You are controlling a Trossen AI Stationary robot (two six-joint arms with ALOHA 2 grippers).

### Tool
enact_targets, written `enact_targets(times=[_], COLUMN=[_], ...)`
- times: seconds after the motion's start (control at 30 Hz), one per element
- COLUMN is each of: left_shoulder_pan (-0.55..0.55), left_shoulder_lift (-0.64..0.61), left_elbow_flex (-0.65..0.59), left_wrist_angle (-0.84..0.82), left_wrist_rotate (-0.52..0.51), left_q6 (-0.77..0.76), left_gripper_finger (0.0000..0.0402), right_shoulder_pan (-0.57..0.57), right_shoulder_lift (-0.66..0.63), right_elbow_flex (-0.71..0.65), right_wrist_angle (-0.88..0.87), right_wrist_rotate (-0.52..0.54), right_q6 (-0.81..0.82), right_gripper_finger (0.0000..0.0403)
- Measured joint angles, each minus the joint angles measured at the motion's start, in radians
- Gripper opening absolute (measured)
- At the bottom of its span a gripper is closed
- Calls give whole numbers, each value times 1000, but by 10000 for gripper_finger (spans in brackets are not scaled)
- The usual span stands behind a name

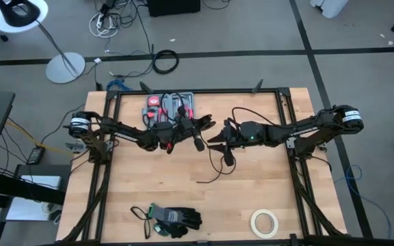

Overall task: Coil cords
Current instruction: Coil the black wire cable into the black spool

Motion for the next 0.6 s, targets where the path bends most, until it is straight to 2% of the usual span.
enact_targets(times=[0.6], left_shoulder_pan=[-21], left_shoulder_lift=[0], left_elbow_flex=[43], left_wrist_angle=[-6], left_wrist_rotate=[-47], left_q6=[43], left_gripper_finger=[0], right_shoulder_pan=[0], right_shoulder_lift=[0], right_elbow_flex=[1], right_wrist_angle=[44], right_wrist_rotate=[22], right_q6=[-12], right_gripper_finger=[112])
